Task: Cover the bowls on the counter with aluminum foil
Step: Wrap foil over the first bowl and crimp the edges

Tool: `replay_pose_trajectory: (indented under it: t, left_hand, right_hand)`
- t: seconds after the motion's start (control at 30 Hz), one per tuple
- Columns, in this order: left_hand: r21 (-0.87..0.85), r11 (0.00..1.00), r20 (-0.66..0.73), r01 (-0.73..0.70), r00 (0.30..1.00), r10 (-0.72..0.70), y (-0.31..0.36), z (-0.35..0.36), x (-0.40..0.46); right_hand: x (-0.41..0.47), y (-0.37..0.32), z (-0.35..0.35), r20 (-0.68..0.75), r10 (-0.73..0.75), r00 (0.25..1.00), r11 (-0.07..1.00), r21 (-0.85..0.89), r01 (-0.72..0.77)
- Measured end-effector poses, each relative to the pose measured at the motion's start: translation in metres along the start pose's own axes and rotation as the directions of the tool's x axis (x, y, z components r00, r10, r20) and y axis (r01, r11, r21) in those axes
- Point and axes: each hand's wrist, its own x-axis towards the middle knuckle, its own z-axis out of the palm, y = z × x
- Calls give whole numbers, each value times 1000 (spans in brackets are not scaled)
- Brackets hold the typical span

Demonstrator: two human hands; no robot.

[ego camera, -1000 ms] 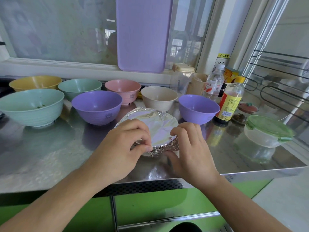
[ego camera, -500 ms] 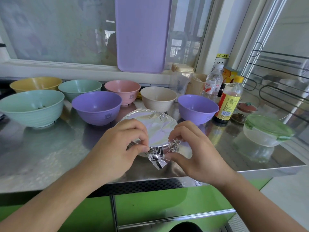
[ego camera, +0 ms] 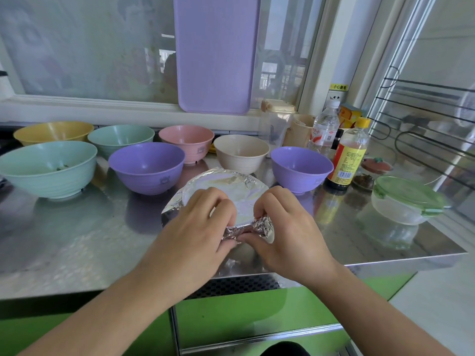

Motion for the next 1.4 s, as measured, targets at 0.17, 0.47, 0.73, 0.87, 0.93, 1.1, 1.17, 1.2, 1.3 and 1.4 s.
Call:
replay_pose_trajectory:
  t: [0.17,0.47,0.73,0.87,0.93,1.1,1.17,1.2,1.3,1.4]
  left_hand:
    - [23,999,-34,25,999,-24,-4,4,1]
    - [-25,998,-3,54,999,-54,-18,1,0]
    - [-36,997,-17,74,997,-75,-19,2,1]
    - [-39,995,-30,86,996,-87,-20,0,0]
    - [-43,995,-30,89,995,-91,-21,0,0]
    - [-75,992,-36,101,994,-104,-22,1,-1]
    - [-97,990,-50,99,993,-104,-19,0,0]
    - [-105,990,-58,97,993,-104,-18,0,0]
    - [-118,990,-78,77,993,-86,-15,1,1]
    - [-119,991,-86,64,993,-75,-17,2,1]
  right_hand:
    - [0,2,-1,18,-8,1000,1000,-3,8]
    - [6,14,-17,157,-28,987,973,232,-9]
    - [10,11,-7,67,-34,997,988,150,23]
    - [7,14,-10,59,24,998,987,158,-33]
    - [5,17,-10,44,92,995,986,135,-97]
    - [2,18,-9,105,181,978,924,323,-206]
    - [3,20,-13,140,236,962,851,447,-274]
    - [4,21,-14,151,265,952,824,478,-305]
    - [6,24,-11,114,283,952,863,404,-305]
    - [5,22,-10,62,235,970,916,318,-242]
